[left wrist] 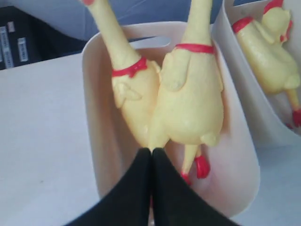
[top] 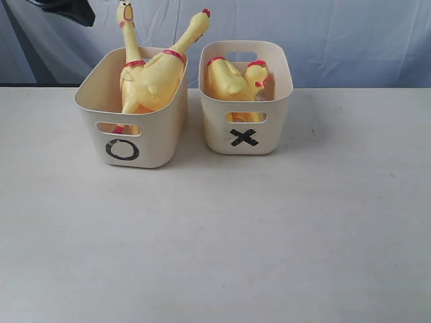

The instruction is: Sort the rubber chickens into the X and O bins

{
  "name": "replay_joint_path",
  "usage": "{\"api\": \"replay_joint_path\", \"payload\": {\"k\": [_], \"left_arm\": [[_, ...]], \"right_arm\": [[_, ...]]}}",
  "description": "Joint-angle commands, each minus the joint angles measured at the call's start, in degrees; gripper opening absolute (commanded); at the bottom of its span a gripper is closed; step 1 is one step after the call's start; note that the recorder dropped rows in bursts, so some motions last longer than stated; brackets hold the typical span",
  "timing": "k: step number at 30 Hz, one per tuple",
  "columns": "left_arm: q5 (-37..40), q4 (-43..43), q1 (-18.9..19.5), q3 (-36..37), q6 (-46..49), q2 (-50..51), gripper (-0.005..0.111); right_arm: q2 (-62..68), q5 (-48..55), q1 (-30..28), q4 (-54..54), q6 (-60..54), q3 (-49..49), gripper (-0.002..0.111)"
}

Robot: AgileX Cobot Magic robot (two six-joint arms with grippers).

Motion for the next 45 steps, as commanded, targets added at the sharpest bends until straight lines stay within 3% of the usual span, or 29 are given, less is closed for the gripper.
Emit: {"api": "replay_joint_path", "payload": {"k": [1, 19, 29, 34, 39, 45], "left_arm": [[0.54, 6.00, -0.10, 8.31, -2.87, -8.22, 0.000], [-15.27, 8.76, -0.10, 49.73, -5.73, -57.61, 0.000], [-34.62, 6.29, -0.10, 69.87, -5.73, -86.69, 0.000], [-33.69, 6.29, -0.10, 75.20, -5.73, -94.03, 0.000], [-25.48, 7.41, -0.10, 75.80, -5.73, -95.73, 0.000], [-25.13, 7.41, -0.10, 75.80, -5.73, -95.73, 0.000]], "right_arm": [[-0.23, -0.24, -0.34, -0.54, -0.11, 0.14, -0.001], [-0.23, -0.12, -0.34, -2.69, -0.11, 0.14, -0.001], [-0.23, -0.12, -0.34, -2.69, -0.11, 0.14, -0.001], [-0.23, -0.12, -0.34, -2.69, -0.11, 0.14, -0.001], [-0.23, -0.26, -0.34, -2.71, -0.11, 0.14, -0.001], [-0.23, -0.26, -0.34, -2.71, -0.11, 0.14, -0.001]]}}
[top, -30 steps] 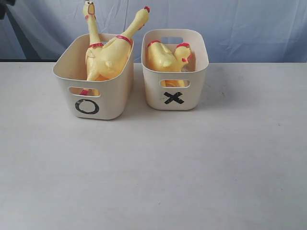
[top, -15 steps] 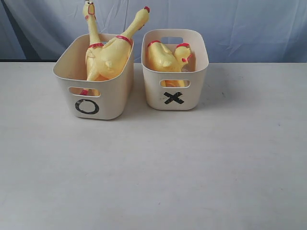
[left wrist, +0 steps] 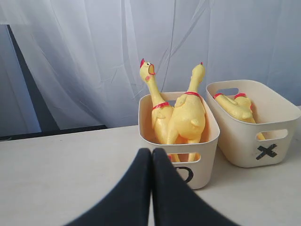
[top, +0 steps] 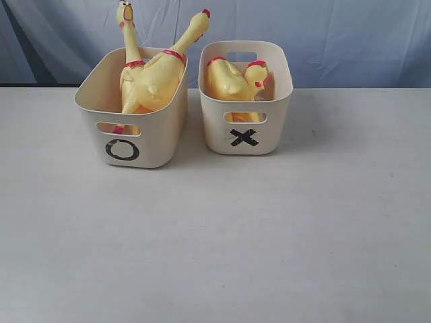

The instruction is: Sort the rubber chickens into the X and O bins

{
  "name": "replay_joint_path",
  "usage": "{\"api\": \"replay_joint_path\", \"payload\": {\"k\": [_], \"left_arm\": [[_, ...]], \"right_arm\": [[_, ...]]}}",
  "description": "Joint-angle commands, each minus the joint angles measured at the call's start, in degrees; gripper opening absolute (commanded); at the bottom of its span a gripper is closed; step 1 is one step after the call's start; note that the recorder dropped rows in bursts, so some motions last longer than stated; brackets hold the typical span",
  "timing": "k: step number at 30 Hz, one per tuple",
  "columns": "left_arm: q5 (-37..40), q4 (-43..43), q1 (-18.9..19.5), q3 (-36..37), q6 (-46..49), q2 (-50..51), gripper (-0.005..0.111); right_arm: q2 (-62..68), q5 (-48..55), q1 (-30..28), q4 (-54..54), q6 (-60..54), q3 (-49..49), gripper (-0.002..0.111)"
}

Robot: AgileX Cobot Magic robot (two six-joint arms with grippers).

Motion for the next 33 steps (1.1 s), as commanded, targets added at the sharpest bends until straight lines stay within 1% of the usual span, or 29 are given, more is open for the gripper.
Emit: {"api": "replay_joint_path", "payload": {"k": [1, 5, 6, 8, 10, 12, 13, 14, 17, 20, 27, 33], "left_arm": [[0.09, 0.21, -0.10, 0.29, -0.25, -0.39, 0.000], [0.09, 0.21, -0.10, 0.29, -0.25, -0.39, 0.000], [0.09, 0.21, -0.10, 0.29, -0.25, -0.39, 0.000], [0.09, 0.21, -0.10, 0.29, -0.25, -0.39, 0.000], [0.03, 0.75, 0.05, 0.42, -0.25, -1.90, 0.000], [0.03, 0.77, 2.44, 0.42, -0.12, -4.47, 0.000], [0.03, 1.63, 4.00, 0.42, -0.12, -7.35, 0.000], [0.03, 1.76, 4.88, 0.42, -0.12, -8.94, 0.000], [0.03, 2.18, 9.30, 0.42, -0.12, -15.11, 0.000], [-0.13, 2.30, 9.93, 0.42, -0.12, -15.11, 0.000], [0.08, 5.00, 9.80, 0.51, -0.12, -15.11, 0.000], [0.08, 5.17, 9.80, 0.51, -0.12, -15.11, 0.000]], "right_arm": [[-0.23, -0.26, -0.34, -0.60, -0.11, 0.14, -0.001], [-0.86, -0.27, -0.48, -0.60, -0.11, 0.14, -0.001], [-1.54, -0.27, -1.33, -0.41, -0.11, 0.14, -0.001], [-2.97, -0.27, -4.53, -0.41, -0.11, 0.14, -0.001], [-5.10, 0.04, -10.43, -0.19, -0.11, 0.24, -0.001], [-5.10, 0.04, -15.03, -0.35, -0.11, 0.24, -0.001], [-5.10, 0.04, -17.54, -0.23, -0.11, 0.24, -0.001], [-5.10, 0.04, -18.54, -0.38, -0.11, 0.24, -0.001], [-5.10, 0.04, -22.37, -0.38, -0.11, 0.24, -0.001], [-5.10, 0.04, -23.59, -0.38, -0.11, 0.24, -0.001], [-5.10, -0.07, -23.60, -0.50, -0.11, 0.24, -0.001], [-5.10, -0.07, -23.60, -0.50, -0.11, 0.24, -0.001]]}}
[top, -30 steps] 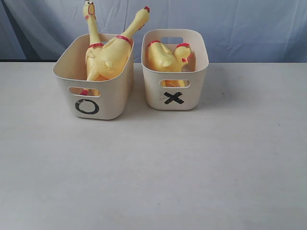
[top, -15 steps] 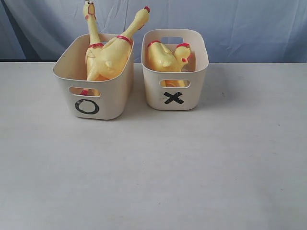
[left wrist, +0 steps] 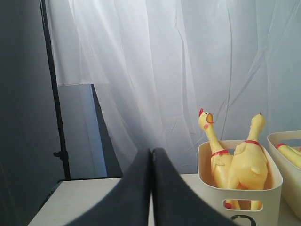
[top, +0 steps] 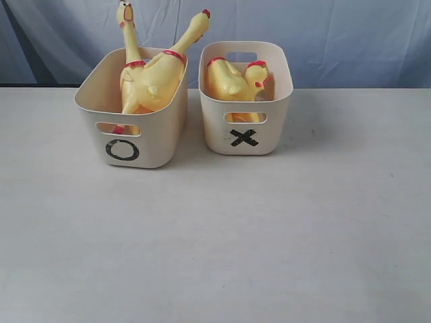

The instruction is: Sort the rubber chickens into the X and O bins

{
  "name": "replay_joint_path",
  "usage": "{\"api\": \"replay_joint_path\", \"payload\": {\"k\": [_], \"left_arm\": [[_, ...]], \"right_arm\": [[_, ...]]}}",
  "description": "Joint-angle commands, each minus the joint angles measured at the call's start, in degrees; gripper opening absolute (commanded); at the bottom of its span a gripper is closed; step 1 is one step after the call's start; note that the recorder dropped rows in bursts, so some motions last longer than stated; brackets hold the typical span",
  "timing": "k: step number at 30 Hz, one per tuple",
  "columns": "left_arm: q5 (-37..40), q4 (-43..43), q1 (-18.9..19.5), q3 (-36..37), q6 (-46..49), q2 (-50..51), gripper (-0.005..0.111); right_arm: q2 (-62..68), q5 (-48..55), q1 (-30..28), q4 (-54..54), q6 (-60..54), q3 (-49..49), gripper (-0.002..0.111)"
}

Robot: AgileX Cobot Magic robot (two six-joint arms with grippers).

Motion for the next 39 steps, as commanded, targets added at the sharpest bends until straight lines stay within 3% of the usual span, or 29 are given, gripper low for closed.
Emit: {"api": "replay_joint_path", "payload": {"k": [1, 6, 10, 13, 21, 25, 31, 39], "left_arm": [[-0.07, 0.20, 0.01, 0.39, 0.00, -0.36, 0.000], [-0.98, 1.02, 0.01, 0.89, -0.03, -0.36, 0.000], [-12.60, 1.03, 0.01, 3.99, -0.03, -0.36, 0.000], [-23.65, 1.03, 0.01, 6.83, -0.03, -0.36, 0.000], [-39.84, 5.11, 0.01, 14.80, -0.03, -0.36, 0.000], [-41.74, 10.83, 0.01, 20.38, -0.03, -0.36, 0.000], [-44.31, 11.75, 0.01, 27.37, -0.03, -0.36, 0.000], [-45.16, 14.96, -0.12, 32.20, -0.03, -0.36, 0.000]], "right_arm": [[-0.32, -0.33, -0.22, -0.50, -0.11, 0.13, -0.001], [-0.32, -0.48, -0.22, -0.26, -0.11, 0.13, -0.001], [-0.32, -3.76, -0.22, -0.12, -0.11, 0.25, -0.001], [-0.32, -12.75, -0.22, -0.12, -0.11, 0.25, -0.001], [-0.32, -45.61, -0.29, -0.20, -0.11, 0.25, -0.001], [-0.32, -54.47, -0.29, -0.10, -0.11, 0.25, -0.001], [-0.32, -54.88, -0.29, 7.40, -0.11, 2.04, -0.001], [-0.32, -55.28, -0.29, 11.73, -0.11, 13.43, -0.001]]}}
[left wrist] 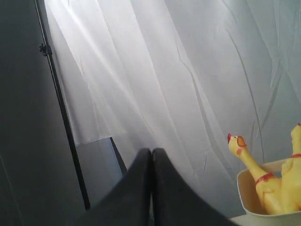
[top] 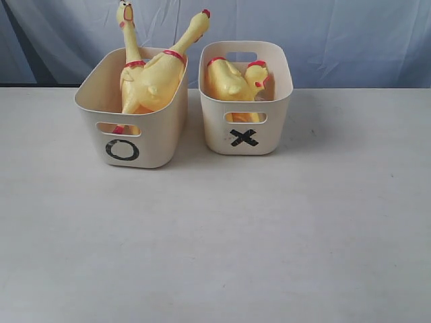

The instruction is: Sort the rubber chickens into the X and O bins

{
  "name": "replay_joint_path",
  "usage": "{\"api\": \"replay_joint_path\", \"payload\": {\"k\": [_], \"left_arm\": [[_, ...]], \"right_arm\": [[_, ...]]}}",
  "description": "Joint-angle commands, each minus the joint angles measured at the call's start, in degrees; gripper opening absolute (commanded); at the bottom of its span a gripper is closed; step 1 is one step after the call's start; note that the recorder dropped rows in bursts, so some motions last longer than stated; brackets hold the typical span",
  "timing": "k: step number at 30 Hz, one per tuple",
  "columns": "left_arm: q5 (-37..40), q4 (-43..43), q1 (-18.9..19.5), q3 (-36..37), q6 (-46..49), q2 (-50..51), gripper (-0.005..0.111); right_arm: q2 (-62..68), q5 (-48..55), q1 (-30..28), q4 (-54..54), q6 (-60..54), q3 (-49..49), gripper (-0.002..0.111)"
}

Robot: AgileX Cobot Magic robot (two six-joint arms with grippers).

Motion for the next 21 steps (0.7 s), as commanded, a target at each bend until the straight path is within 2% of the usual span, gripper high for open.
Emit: {"api": "replay_joint_path", "payload": {"k": [1, 8, 15, 21], "left_arm": [[-0.99, 1.41, -0.12, 3.16, -0.13, -0.24, 0.000], [-0.99, 1.41, -0.19, 7.65, -0.13, -0.24, 0.000], [1.55, 1.41, -2.20, 7.65, -0.13, -0.24, 0.000], [2.26, 1.41, -2.65, 7.65, -0.13, -0.24, 0.000]], "right_arm": [[-0.29, 0.11, -0.19, 1.26, -0.11, 6.53, -0.001], [-0.29, 0.11, -0.19, 0.51, -0.11, 12.18, -0.001], [-0.29, 0.32, -0.34, 0.51, -0.11, 12.25, -0.001], [-0.29, 1.38, -2.92, 0.38, -0.11, 12.25, -0.001]]}}
